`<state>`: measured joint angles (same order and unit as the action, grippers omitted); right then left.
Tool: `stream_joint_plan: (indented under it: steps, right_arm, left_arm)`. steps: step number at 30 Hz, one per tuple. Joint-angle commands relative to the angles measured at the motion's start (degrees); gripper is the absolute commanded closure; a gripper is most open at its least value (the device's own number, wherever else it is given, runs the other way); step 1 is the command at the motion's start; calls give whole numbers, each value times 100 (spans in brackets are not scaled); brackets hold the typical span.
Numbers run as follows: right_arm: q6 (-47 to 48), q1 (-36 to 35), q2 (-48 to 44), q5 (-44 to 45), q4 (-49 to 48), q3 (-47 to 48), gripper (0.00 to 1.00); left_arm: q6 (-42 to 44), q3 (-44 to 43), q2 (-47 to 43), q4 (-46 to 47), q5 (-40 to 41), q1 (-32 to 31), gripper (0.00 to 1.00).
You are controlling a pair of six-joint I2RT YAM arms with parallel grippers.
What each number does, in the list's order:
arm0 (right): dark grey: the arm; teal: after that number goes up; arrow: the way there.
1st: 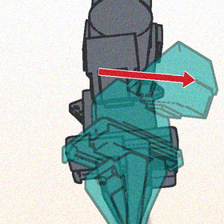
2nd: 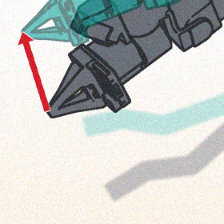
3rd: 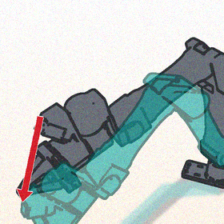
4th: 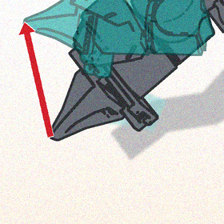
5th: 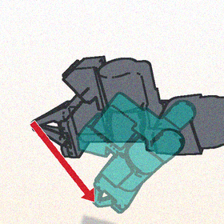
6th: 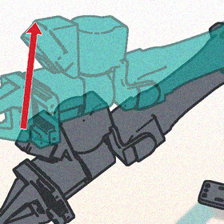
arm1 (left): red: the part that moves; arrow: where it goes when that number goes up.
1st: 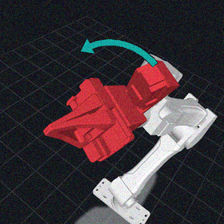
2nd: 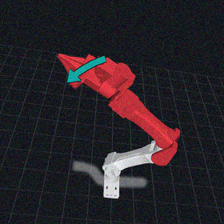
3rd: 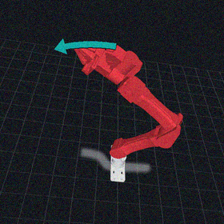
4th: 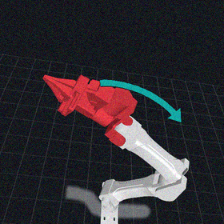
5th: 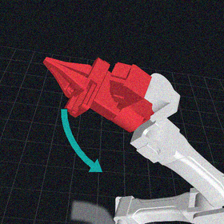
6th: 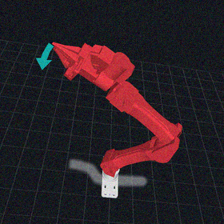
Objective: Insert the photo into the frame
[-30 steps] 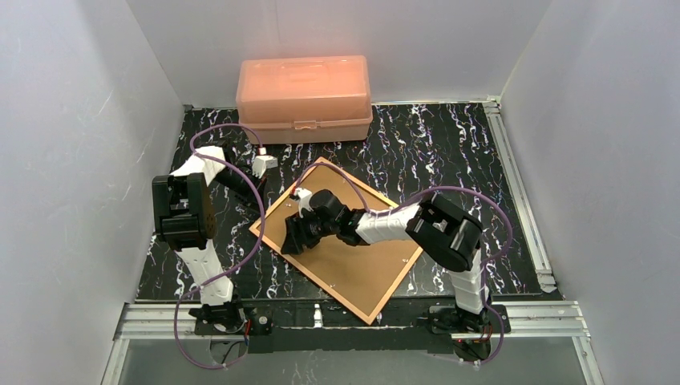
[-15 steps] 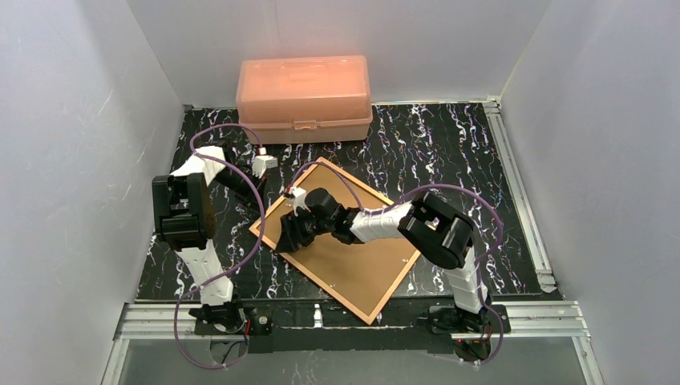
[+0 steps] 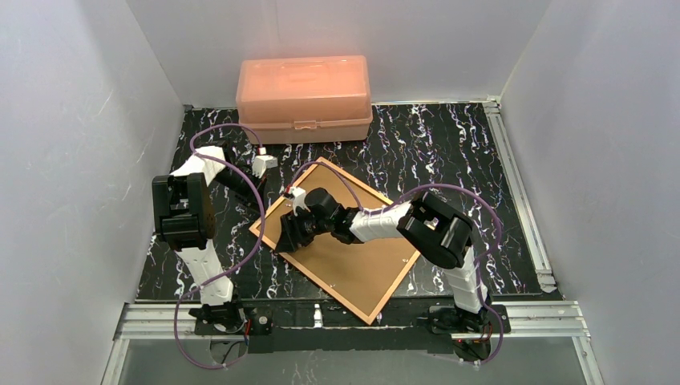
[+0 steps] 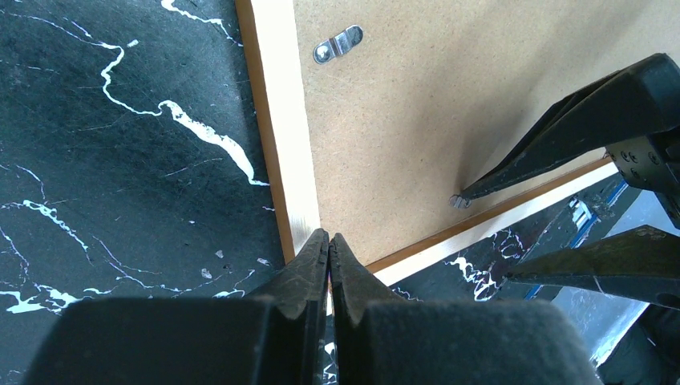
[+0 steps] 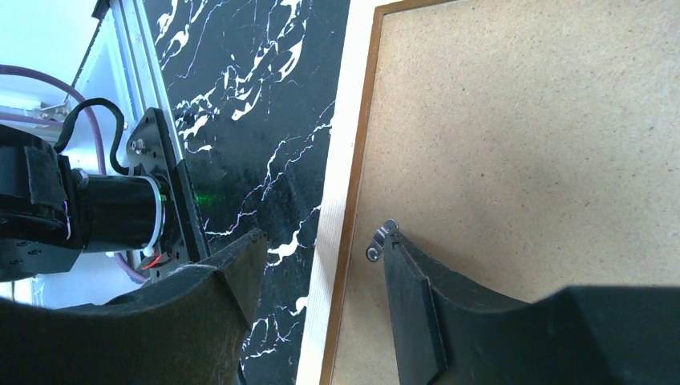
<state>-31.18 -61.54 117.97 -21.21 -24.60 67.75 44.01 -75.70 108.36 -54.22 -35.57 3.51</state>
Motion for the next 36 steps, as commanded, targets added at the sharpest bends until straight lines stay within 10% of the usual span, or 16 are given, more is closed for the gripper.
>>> stream_joint_plan:
  steps: [1,36]
  right_arm:
    - [77,-103,203,-152,77,165,37]
    - [424,-131,406,-949,667,681,46]
  left_arm:
    - [11,15,-58,-107,-114,-39,100]
    - [-180,-274,21,-125,-196,-69,100]
